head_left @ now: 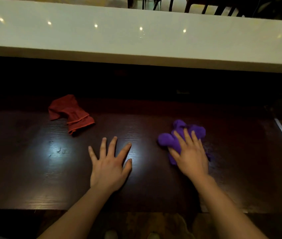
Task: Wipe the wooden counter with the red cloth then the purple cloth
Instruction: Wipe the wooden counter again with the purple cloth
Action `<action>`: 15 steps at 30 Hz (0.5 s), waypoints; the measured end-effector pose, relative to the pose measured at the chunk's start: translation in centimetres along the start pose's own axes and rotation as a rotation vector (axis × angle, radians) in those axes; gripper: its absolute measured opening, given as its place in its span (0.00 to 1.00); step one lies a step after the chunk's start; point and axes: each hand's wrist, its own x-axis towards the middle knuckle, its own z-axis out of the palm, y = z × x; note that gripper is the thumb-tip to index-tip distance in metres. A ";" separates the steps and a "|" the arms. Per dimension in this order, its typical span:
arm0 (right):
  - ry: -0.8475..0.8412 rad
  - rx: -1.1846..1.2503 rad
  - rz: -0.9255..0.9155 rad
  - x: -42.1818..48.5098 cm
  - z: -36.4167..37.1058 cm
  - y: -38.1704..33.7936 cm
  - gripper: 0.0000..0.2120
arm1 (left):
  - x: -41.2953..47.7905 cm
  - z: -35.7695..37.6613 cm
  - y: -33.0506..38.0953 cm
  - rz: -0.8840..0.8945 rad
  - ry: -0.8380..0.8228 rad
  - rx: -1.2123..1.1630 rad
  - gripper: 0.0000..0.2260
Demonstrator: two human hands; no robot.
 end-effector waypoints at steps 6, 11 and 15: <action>-0.006 0.051 -0.131 -5.2 1.2 -6.1 0.35 | 0.0 -0.1 0.3 0.007 -0.002 0.002 0.25; -0.044 0.043 -0.213 -10.9 0.7 -0.1 0.39 | 0.0 0.2 -0.1 0.020 0.011 0.012 0.25; 0.026 -0.001 0.200 -7.9 -1.0 8.3 0.33 | 0.1 0.1 0.0 0.007 -0.005 0.018 0.25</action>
